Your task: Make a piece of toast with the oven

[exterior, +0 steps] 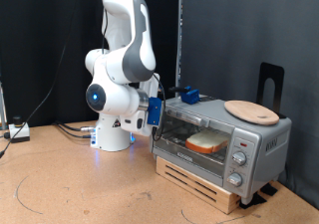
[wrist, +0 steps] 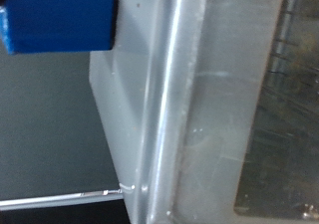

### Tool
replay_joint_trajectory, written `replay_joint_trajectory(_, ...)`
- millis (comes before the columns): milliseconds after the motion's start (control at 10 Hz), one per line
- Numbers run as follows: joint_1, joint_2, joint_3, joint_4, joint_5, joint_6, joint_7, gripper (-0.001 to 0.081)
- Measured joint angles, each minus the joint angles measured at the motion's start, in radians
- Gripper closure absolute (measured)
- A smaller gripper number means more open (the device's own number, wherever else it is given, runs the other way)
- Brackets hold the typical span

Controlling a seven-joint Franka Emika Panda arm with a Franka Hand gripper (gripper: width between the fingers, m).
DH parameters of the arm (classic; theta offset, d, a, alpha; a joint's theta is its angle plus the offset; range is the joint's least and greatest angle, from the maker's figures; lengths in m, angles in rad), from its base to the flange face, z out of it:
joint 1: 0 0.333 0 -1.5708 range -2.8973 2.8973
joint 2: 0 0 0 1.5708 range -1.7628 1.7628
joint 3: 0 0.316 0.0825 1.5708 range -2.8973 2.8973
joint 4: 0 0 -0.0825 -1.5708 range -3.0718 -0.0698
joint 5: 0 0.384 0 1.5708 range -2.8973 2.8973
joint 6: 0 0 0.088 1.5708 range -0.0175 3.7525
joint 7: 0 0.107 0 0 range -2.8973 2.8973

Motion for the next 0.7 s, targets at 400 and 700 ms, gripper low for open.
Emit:
replay_joint_trajectory(400, -0.072, -0.008, -0.031, -0.006, 0.03, 0.177, 0.058, -0.0002)
replay_joint_trajectory(700, -0.136, 0.034, -0.067, 0.015, 0.031, 0.259, 0.083, -0.0002)
